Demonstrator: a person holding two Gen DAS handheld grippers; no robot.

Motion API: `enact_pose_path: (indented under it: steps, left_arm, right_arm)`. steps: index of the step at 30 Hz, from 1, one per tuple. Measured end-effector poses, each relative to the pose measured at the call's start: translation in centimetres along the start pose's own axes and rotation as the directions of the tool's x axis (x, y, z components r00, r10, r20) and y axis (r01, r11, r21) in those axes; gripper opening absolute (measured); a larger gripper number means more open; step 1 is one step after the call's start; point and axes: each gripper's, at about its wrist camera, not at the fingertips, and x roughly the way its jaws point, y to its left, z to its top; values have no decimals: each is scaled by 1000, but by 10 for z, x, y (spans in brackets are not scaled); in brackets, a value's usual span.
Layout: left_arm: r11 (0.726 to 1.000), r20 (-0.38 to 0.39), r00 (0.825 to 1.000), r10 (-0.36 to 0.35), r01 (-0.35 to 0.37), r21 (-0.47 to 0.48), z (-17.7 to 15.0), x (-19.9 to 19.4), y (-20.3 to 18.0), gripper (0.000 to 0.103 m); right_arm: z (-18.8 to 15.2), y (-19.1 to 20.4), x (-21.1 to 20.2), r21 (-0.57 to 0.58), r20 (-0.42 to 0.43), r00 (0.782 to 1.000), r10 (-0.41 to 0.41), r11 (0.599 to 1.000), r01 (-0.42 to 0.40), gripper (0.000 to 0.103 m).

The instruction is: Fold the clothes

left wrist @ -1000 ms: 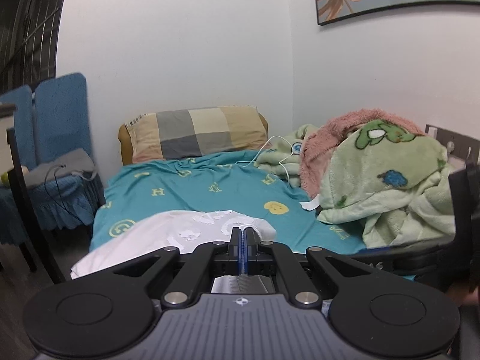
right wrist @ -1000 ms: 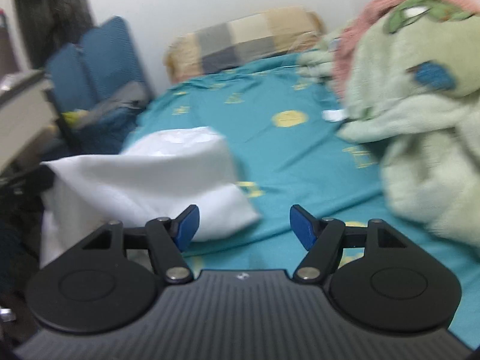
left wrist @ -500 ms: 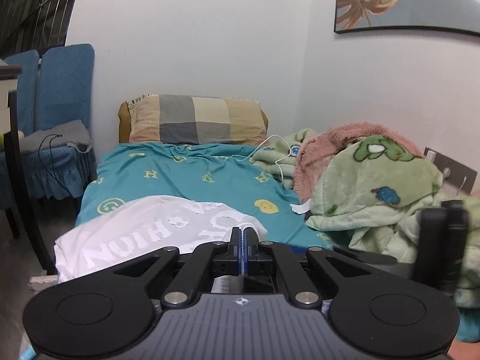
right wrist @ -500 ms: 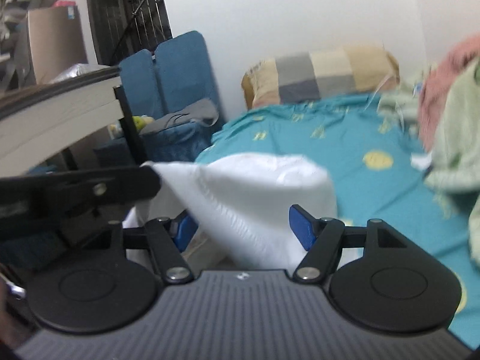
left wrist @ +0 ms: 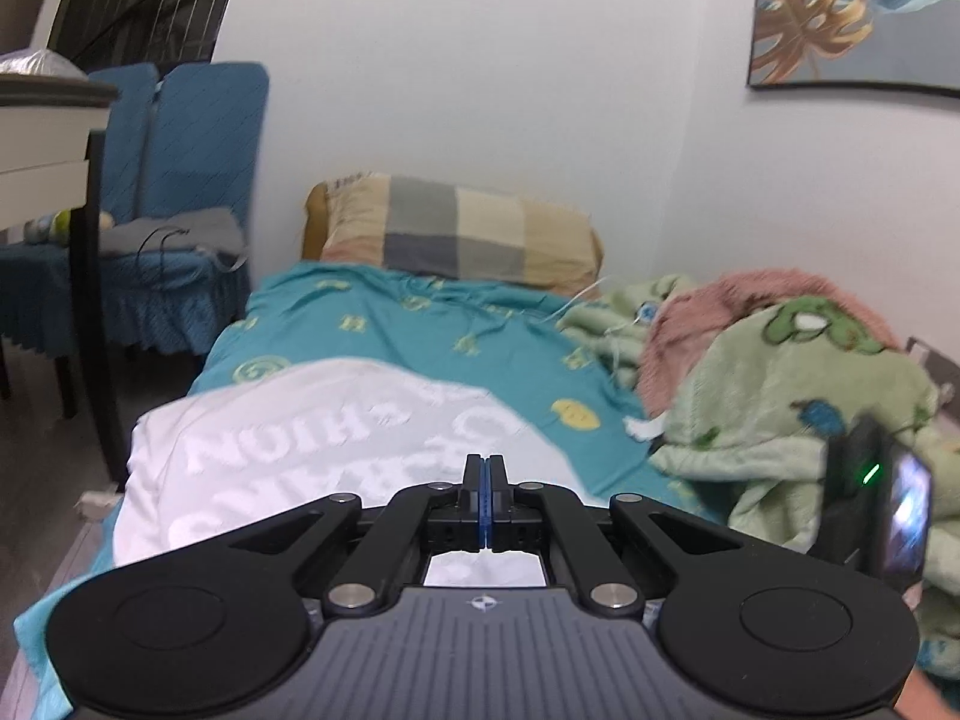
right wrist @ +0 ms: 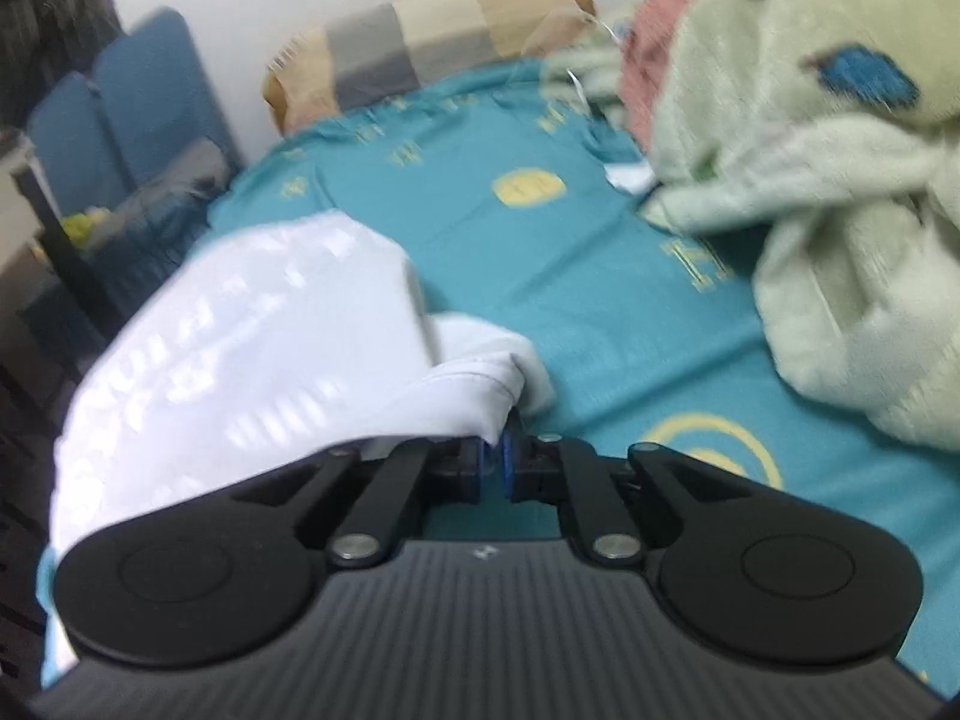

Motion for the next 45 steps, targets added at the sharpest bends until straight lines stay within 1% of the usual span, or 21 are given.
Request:
enact_pose_path:
  steps: [3,5,6,7,9,10,12,15,17,19,21,23,25,28,30,33,37,39,43,44,45]
  left_arm:
    - [1000,-32,999,-14,14,16,-6,-4,2,2]
    - [998,-44,998,-38,40,39,-10,-10,-2,10]
    - [997,-45,998,-47,50,61,-12,-13,-7,19]
    - [995,-43,998,-49,52,87,-15,-16,-13,23]
    - [990,-45,998,-44,49,135,-22,-19,-28,40]
    - [988,-48,998,-33,40,148,-27,-18,-35,44]
    - [988,-47,999,10,-2,152,-39,-12,-51,56]
    - [987,-46,989,143,-139,84,-52,4,-68,61]
    - [976,-8,977,214,-213,48,-56,16,-78,61]
    - [958,41,959,280,-282,50,-58,28,-91,63]
    - [930,54,930,365,-366,16,-63,39,-100,68]
    - [888,60,886,460,-461,5,-73,48,-106,68]
    - [829,43,828,558,-559,-5,-80,49,-103,66]
    - [763,20,766,643,-638,-106,-80,28,-83,67]
    - [728,26,736,676,-663,-175,-77,7,-69,68]
    - [688,31,708,706,-675,-265,-71,-23,-59,70]
    - [662,72,674,735,-690,-293,-70,-49,-63,70]
    - [659,73,670,738,-694,-289,-69,-52,-64,70]
    - [647,3,675,738,-705,-290,-72,-44,-51,67]
    - [644,-16,677,736,-707,-293,-73,-41,-48,67]
    - [649,-35,689,724,-698,-303,-75,-37,-43,65]
  right_arm:
    - [13,4,-11,11,41,993,113,994,-113,7]
    - [23,7,-18,11,54,979,195,981,-196,7]
    - [27,8,-21,8,59,971,231,973,-232,7]
    - [31,10,-24,5,64,964,259,966,-259,7]
    - [38,11,-29,2,62,950,306,952,-307,7]
    - [41,11,-31,2,57,942,330,944,-330,7]
    - [46,11,-34,10,47,928,369,929,-370,7]
    - [52,5,-38,46,44,913,405,912,-407,7]
    - [56,0,-39,63,46,905,422,903,-425,7]
    - [58,-5,-42,79,55,900,433,896,-437,7]
    - [61,-11,-43,103,72,893,444,887,-450,7]
    - [62,-14,-45,115,91,886,455,879,-463,7]
    - [62,-17,-48,103,113,890,442,886,-453,7]
    - [62,-20,-48,102,133,900,415,898,-429,7]
    - [62,-21,-46,108,139,906,399,903,-415,7]
    - [58,-16,-46,68,137,923,360,926,-371,7]
    - [48,0,-45,-65,131,960,248,968,-241,8]
    - [39,3,-37,-108,102,975,197,977,-186,8]
    - [16,0,-13,-163,25,996,89,983,-84,10]
    - [11,-3,-4,-162,-11,997,71,984,-72,10]
    - [7,-7,3,-151,-42,997,64,986,-70,10]
